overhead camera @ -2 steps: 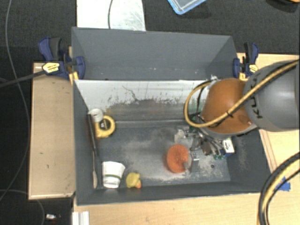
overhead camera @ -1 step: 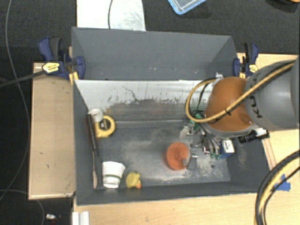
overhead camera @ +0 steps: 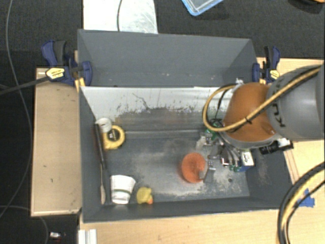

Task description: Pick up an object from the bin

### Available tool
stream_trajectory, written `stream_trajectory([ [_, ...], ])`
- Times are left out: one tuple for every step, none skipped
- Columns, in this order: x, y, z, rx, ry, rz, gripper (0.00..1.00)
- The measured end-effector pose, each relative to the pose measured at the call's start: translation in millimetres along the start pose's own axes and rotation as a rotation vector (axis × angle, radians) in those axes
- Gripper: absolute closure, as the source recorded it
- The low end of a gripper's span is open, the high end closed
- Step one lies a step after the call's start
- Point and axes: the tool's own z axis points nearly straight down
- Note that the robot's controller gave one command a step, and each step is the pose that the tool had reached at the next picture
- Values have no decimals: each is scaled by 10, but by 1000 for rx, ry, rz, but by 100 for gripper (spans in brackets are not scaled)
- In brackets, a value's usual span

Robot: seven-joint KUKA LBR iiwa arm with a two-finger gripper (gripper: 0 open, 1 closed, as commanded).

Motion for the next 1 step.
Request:
stream_trajectory([
  [53, 66, 8, 0, -3, 9, 0],
])
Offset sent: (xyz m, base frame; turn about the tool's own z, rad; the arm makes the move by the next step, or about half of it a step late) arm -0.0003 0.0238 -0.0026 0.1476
